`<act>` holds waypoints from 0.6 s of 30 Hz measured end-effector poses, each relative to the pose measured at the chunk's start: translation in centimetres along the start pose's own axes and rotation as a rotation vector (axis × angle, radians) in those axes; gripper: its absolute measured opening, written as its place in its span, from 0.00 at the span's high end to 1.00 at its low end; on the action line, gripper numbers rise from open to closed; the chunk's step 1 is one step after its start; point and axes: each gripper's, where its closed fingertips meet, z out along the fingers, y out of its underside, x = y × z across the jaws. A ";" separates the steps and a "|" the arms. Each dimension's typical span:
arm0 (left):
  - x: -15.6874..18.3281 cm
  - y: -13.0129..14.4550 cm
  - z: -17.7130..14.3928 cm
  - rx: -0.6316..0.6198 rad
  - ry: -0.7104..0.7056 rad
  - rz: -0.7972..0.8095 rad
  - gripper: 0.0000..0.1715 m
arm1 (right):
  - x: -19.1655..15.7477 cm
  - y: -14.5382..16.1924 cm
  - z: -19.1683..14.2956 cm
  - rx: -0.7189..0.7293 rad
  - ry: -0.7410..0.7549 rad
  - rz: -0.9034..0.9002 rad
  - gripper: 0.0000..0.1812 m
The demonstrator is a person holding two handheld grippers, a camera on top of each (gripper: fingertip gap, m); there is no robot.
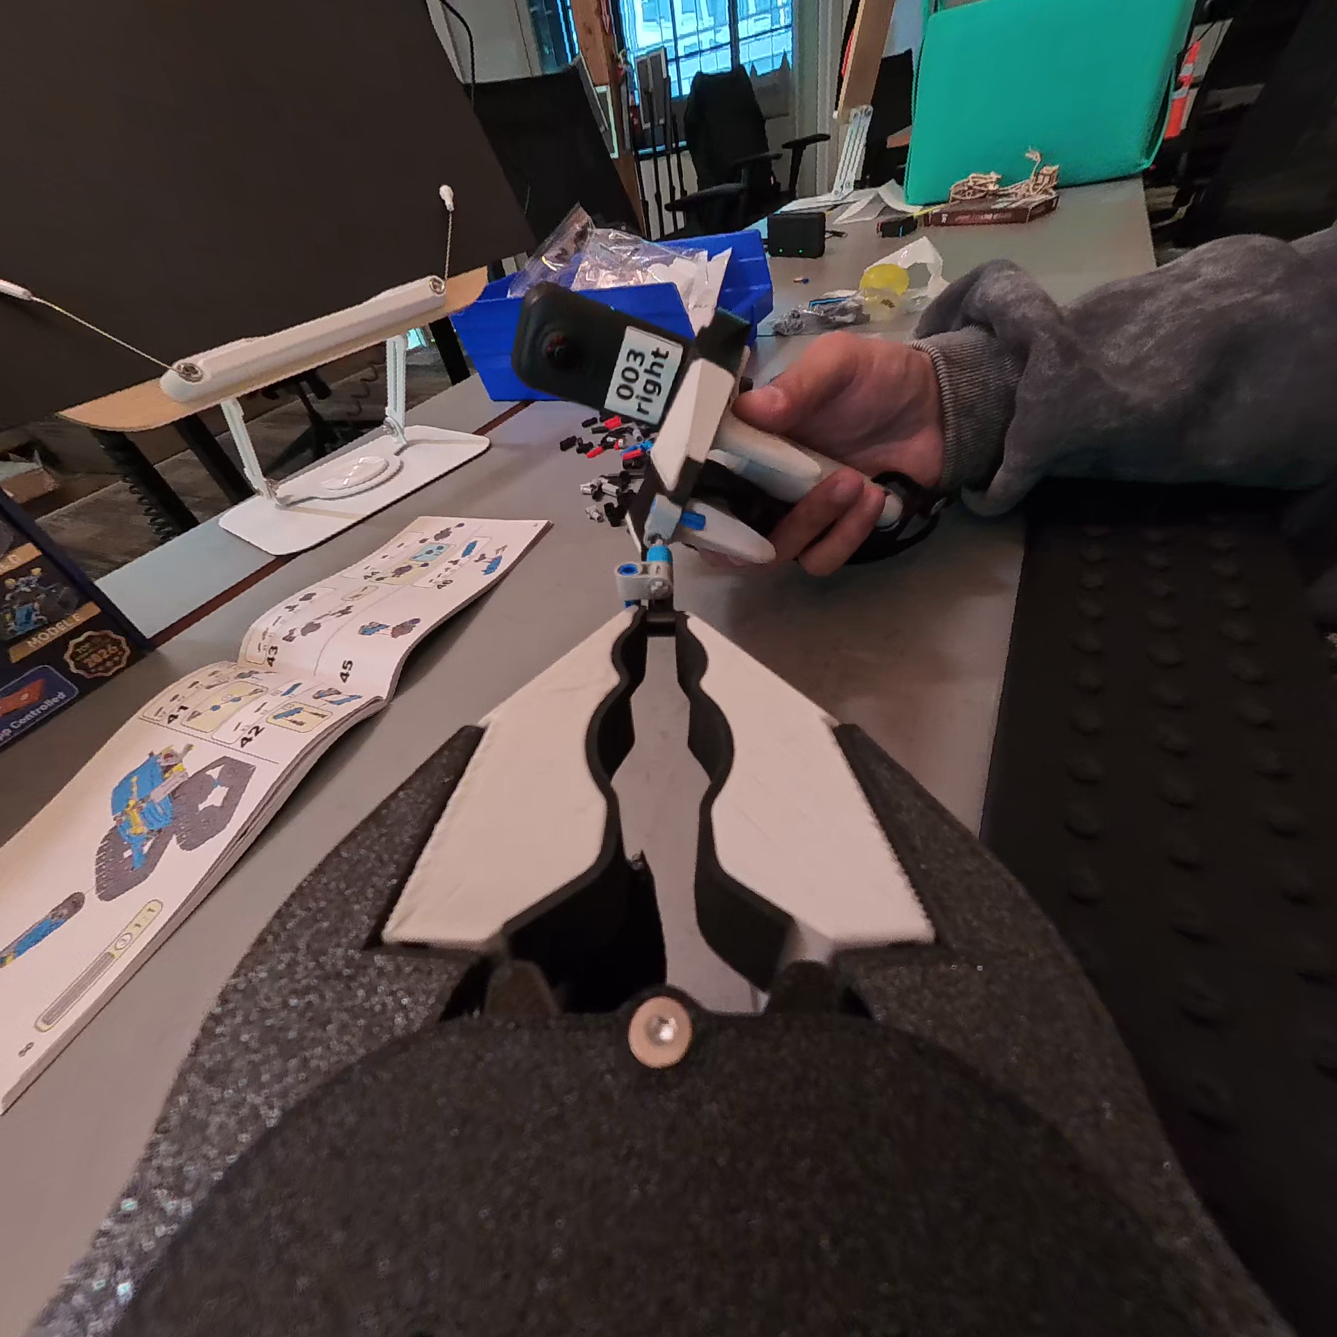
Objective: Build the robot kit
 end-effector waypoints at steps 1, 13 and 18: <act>0.0 0.0 0.0 0.004 0.007 -0.016 0.96 | 0.0 0.0 0.0 -0.001 0.008 -0.017 0.92; -0.6 1.4 0.5 -0.092 -0.069 0.062 0.96 | 5.7 -2.5 -4.9 -0.143 0.838 -0.716 0.92; -0.8 2.3 0.8 -0.131 -0.055 0.021 0.96 | 10.1 2.0 -10.7 -0.594 1.191 -0.641 0.92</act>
